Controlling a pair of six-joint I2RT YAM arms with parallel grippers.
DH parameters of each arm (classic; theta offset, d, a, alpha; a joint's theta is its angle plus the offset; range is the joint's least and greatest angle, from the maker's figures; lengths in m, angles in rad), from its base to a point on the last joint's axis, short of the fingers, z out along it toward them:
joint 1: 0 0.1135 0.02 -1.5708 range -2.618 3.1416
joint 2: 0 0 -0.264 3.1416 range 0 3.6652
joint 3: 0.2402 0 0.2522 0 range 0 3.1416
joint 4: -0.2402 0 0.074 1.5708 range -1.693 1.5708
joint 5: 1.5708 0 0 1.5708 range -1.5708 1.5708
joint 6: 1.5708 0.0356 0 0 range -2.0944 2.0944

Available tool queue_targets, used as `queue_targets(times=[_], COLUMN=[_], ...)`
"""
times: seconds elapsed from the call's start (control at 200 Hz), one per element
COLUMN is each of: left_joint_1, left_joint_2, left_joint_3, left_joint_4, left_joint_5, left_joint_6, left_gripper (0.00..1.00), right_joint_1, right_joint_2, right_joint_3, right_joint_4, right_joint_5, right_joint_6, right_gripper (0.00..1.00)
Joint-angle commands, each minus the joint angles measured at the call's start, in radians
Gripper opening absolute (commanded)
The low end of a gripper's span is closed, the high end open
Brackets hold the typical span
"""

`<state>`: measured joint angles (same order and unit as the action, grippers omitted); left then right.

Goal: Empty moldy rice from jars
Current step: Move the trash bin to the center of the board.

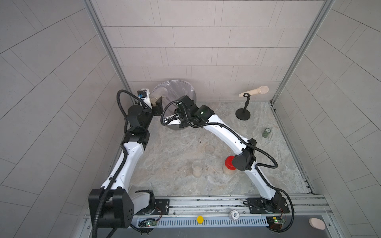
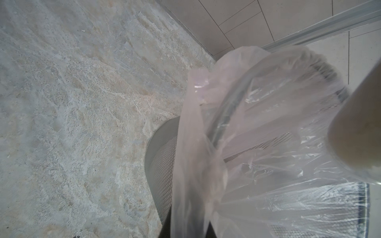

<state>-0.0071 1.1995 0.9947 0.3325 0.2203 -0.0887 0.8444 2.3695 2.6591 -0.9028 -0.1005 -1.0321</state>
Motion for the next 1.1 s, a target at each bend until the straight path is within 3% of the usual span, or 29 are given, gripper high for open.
queue_targets(times=[0.0,0.475,0.871,1.096], left_joint_1=[-0.004,-0.004,-0.006,-0.005], left_joint_2=[-0.047,-0.114,-0.215,-0.272], left_joint_3=[0.028,0.017,0.004,-0.02], left_joint_4=[0.037,-0.033,-0.193,-0.272], left_joint_5=[0.024,0.037,0.066,0.076], left_joint_6=[-0.023,-0.032,-0.036,-0.023], left_gripper=[0.26,0.23,0.22,0.21], right_joint_1=[0.005,0.035,0.081,0.114], right_joint_2=[-0.051,-0.168,-0.244,-0.32], right_joint_3=[-0.021,-0.066,-0.069,-0.166], right_joint_4=[-0.077,-0.072,-0.206,-0.223], right_joint_5=[-0.012,0.027,-0.001,0.025], right_joint_6=[-0.039,-0.04,0.036,0.066], right_gripper=[0.0,0.0,0.0,0.0])
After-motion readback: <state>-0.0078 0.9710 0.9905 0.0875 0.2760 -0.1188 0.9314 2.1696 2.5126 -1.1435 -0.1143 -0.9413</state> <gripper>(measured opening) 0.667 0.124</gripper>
